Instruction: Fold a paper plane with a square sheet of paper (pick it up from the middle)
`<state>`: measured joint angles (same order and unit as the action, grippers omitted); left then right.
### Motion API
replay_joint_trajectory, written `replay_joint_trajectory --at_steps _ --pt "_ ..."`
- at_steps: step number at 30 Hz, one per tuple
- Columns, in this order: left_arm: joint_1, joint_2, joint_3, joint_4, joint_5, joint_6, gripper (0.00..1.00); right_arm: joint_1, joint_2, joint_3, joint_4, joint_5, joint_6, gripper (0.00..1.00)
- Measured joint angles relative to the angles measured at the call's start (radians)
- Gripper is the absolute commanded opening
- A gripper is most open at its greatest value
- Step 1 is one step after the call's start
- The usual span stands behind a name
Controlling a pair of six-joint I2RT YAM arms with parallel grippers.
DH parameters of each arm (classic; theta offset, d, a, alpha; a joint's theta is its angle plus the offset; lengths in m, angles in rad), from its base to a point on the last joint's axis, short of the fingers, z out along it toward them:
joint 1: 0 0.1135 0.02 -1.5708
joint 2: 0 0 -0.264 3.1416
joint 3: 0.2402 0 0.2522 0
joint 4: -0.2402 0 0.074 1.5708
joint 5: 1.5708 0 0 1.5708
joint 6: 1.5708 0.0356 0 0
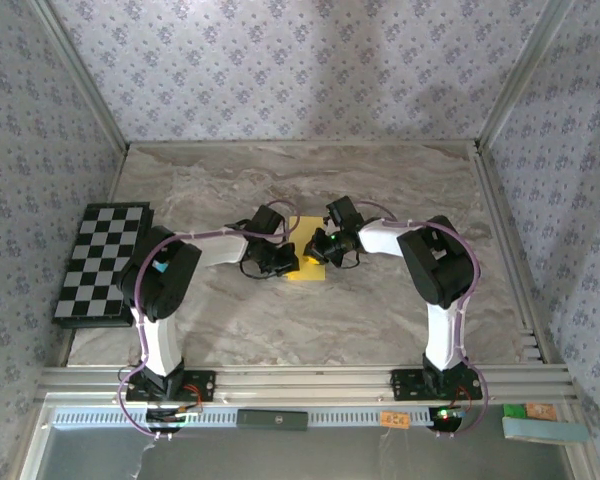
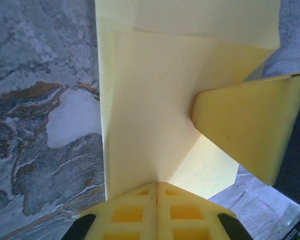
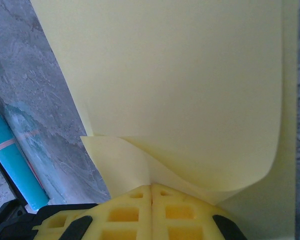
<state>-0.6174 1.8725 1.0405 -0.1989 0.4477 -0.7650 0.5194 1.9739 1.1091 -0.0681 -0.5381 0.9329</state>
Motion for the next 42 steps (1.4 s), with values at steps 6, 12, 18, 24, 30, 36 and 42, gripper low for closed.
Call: replay_joint_trajectory --at_steps 6,12,18,24,30,36,42 --pt "0.000 -0.055 -0.068 0.012 -0.022 0.022 0.03 0.011 0.002 0.005 -0.018 -0.008 -0.009 0.02" --pt "0.009 -0.122 -0.098 -0.108 -0.035 0.032 0.03 0.011 0.002 0.008 -0.022 -0.008 -0.016 0.02" --pt "0.016 -0.159 -0.071 -0.148 -0.041 0.031 0.03 0.011 0.003 0.012 -0.030 -0.008 -0.021 0.02" --pt "0.017 -0.113 -0.011 -0.092 -0.023 0.011 0.03 0.011 0.006 0.018 -0.037 -0.008 -0.024 0.02" --pt "0.017 -0.037 0.009 -0.074 -0.032 0.004 0.01 0.011 0.008 0.023 -0.044 -0.009 -0.028 0.02" --pt "0.017 -0.022 0.008 -0.072 -0.037 -0.004 0.00 0.011 0.008 0.026 -0.045 -0.010 -0.051 0.02" --pt "0.017 -0.021 0.005 -0.069 -0.038 -0.003 0.00 0.011 0.000 0.027 -0.051 0.000 -0.116 0.02"
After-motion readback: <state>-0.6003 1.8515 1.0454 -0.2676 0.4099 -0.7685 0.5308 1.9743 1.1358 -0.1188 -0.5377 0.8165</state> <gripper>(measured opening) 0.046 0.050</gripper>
